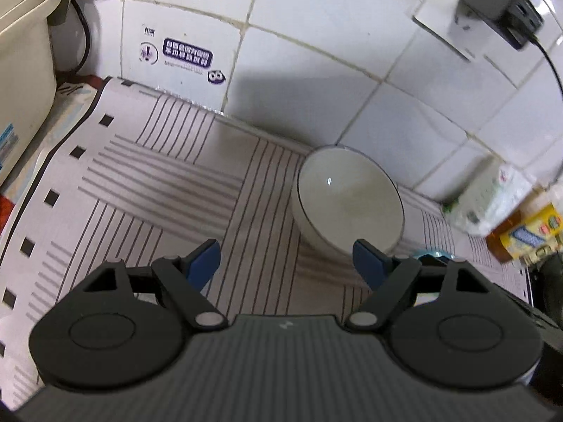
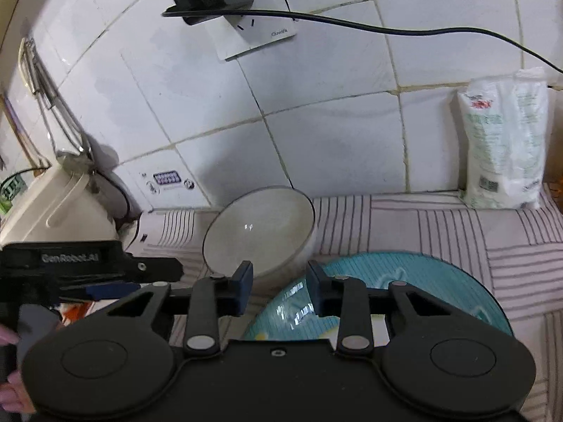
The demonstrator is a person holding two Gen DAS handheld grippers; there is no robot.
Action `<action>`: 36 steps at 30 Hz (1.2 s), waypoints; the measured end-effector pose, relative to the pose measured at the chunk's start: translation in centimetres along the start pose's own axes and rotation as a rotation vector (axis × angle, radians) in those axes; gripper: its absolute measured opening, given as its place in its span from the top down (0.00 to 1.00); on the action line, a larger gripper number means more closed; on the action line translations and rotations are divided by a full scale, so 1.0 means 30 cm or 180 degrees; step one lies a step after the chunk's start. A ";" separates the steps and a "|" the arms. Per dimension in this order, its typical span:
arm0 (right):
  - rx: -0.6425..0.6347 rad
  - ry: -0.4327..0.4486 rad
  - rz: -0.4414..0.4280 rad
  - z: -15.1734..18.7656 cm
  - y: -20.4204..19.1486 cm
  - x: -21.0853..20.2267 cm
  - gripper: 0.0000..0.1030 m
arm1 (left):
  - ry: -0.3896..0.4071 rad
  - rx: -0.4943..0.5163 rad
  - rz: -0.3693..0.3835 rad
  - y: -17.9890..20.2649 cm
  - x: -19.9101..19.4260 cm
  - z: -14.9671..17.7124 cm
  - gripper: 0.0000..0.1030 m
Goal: Organize plates and bowls
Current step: 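Close the left gripper on the bowl rim and lift it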
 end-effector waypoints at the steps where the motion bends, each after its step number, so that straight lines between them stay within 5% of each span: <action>1: 0.0017 0.0015 0.0008 -0.009 0.001 0.011 0.63 | 0.0030 0.0007 -0.0001 0.004 0.011 -0.007 0.21; 14: 0.0095 -0.0188 0.0256 -0.036 0.048 0.168 0.68 | 0.0084 0.0138 -0.0112 0.029 0.184 -0.041 0.36; 16: 0.0096 -0.0203 0.0243 -0.037 0.047 0.177 0.79 | 0.0034 0.0162 -0.0086 0.036 0.197 -0.038 0.64; 19: 0.0100 -0.0236 0.0238 -0.035 0.046 0.189 0.84 | -0.0105 0.0128 0.0002 0.047 0.218 -0.026 0.83; 36: 0.0163 -0.0159 0.0158 -0.037 0.059 0.132 0.85 | 0.0056 0.0292 -0.0065 0.109 0.112 -0.018 0.85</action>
Point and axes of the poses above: each gripper's, at about its wrist camera, not at the fingertips, and x roughly the way its jaws point, y to its right, z to its underside, the point moved 8 cm from there along x, roughly the way its jaws point, and after that the axes turned 13 degrees about -x, right-handed, at the moved point
